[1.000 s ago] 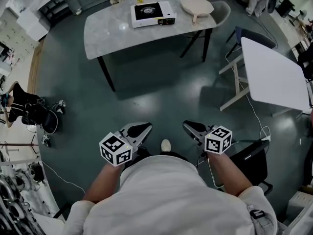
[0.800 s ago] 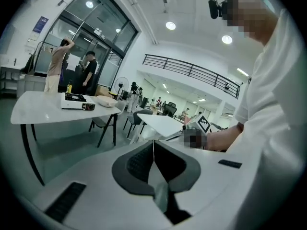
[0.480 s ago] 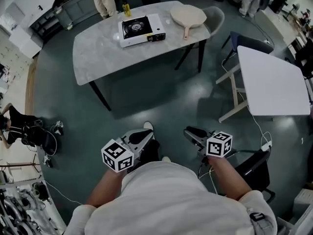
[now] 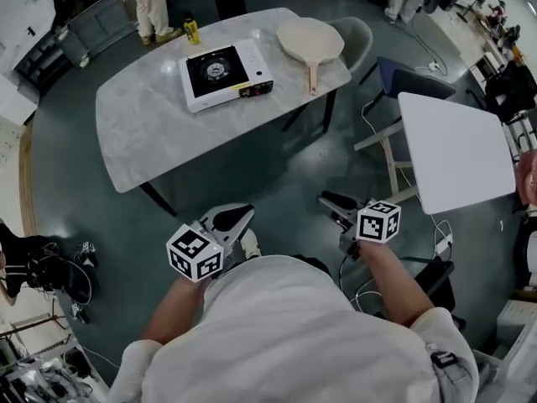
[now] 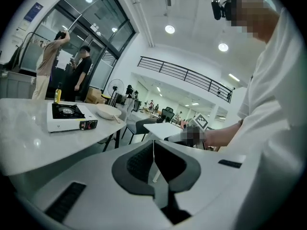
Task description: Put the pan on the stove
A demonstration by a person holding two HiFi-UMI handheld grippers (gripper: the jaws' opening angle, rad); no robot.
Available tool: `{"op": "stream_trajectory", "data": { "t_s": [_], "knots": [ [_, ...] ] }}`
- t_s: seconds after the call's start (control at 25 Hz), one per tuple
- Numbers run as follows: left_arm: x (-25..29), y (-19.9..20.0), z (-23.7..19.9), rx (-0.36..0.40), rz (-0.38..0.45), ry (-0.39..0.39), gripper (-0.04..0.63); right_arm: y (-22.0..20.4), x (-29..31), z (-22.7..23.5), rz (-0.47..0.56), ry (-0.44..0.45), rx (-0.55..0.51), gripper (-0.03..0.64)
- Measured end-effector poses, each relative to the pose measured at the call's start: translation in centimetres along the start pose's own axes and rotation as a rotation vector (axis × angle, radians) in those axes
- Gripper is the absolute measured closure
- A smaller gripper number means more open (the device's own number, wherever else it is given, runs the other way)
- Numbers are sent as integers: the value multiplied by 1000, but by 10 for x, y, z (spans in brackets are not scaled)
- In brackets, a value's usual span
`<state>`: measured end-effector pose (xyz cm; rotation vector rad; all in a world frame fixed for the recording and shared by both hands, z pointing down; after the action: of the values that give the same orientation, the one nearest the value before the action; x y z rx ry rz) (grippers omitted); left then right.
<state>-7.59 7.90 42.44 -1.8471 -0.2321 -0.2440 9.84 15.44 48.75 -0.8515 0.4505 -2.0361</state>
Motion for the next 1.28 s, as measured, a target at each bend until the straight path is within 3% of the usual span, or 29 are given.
{"op": "stream_trajectory", "data": {
  "t_s": [0.2,0.4,0.52,0.72,0.88,1.08,1.28],
  "knots": [
    [16,20,-48,4,-3,-24,575,48,29,29,30,5,141,466],
    [42,39,-83,-23,12,-6,575,113,45,89,55,15,231,433],
    [64,48,-108,-43,5,36,575,158,66,135,71,62,317,407],
    [111,84,-143,-77,22,131,574,234,99,223,72,59,449,379],
    [150,115,-165,-90,38,177,574,290,138,276,63,150,505,330],
    [185,135,-184,-99,21,240,574,329,192,320,29,226,560,295],
    [196,148,-201,-132,35,361,574,348,251,336,-35,309,608,273]
  ]
}}
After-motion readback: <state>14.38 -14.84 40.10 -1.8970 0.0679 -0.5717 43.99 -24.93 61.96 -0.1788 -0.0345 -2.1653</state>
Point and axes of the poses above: the fingertips, and each gripper's own axes: x forward along the fingers, z to its right, y out of its top, the point moved 1 cm from there along -x, backward along the fingers, and after that the axes turned 6 degrees about x, right-handed, at the moved point
